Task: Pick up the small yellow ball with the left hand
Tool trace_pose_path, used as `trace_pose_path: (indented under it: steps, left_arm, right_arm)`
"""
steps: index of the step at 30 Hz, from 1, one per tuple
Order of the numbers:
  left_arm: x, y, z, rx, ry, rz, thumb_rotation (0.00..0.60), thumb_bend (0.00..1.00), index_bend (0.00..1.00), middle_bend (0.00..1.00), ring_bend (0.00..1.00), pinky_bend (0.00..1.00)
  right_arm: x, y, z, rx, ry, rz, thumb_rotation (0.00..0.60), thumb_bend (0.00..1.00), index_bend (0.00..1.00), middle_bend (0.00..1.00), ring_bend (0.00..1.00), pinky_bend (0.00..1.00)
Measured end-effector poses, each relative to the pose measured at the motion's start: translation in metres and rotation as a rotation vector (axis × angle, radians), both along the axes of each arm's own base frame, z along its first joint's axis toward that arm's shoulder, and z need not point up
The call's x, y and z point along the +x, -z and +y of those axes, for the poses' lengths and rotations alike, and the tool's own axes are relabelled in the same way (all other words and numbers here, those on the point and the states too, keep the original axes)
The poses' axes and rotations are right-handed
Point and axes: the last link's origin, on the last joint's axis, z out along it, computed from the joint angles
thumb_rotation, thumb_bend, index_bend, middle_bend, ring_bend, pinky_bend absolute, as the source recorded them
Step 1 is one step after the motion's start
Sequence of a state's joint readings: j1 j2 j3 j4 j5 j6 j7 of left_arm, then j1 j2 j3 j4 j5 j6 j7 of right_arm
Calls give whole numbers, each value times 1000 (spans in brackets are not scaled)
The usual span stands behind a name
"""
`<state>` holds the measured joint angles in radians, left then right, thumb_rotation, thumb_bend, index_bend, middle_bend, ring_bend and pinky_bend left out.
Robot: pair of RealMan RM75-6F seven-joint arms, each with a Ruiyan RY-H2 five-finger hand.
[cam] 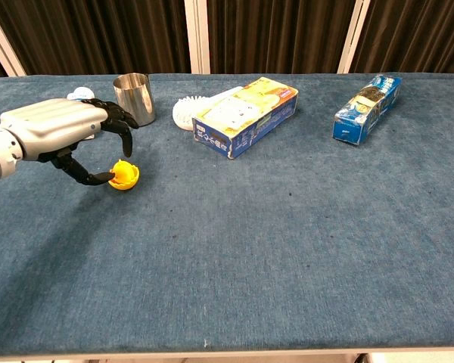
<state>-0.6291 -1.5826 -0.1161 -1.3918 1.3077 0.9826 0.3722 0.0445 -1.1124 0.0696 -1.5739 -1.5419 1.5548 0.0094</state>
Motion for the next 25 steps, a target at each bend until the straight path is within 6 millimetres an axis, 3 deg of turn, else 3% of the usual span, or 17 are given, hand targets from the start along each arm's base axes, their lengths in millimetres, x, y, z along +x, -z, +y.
trace_pose_path:
  steps: [5, 9, 13, 19, 25]
  left_arm:
    - [0, -19, -5, 62, 0, -63, 600, 323, 363, 112, 11, 4]
    - [-12, -49, -11, 146, -37, -145, 600, 304, 311, 112, 29, 5]
    - [-42, -88, -24, 259, -119, -206, 600, 237, 203, 112, 30, 4]
    - [-95, -134, -56, 385, -265, -193, 600, 204, 178, 117, 31, 5]
    - [-127, -157, -105, 427, -359, -204, 600, 201, 178, 112, 30, 5]
  right_arm:
    - [-1, -2, 1, -3, 5, 2, 600, 146, 0, 37, 0, 60]
    - [-1, -2, 1, -2, 7, -1, 600, 146, 0, 37, 0, 60]
    - [-3, 0, 1, 10, 13, -6, 600, 146, 0, 37, 0, 60]
    - [-1, 2, -1, 30, 7, -11, 600, 147, 0, 37, 0, 60]
    - [5, 3, -3, 39, -17, -11, 600, 148, 0, 37, 0, 60]
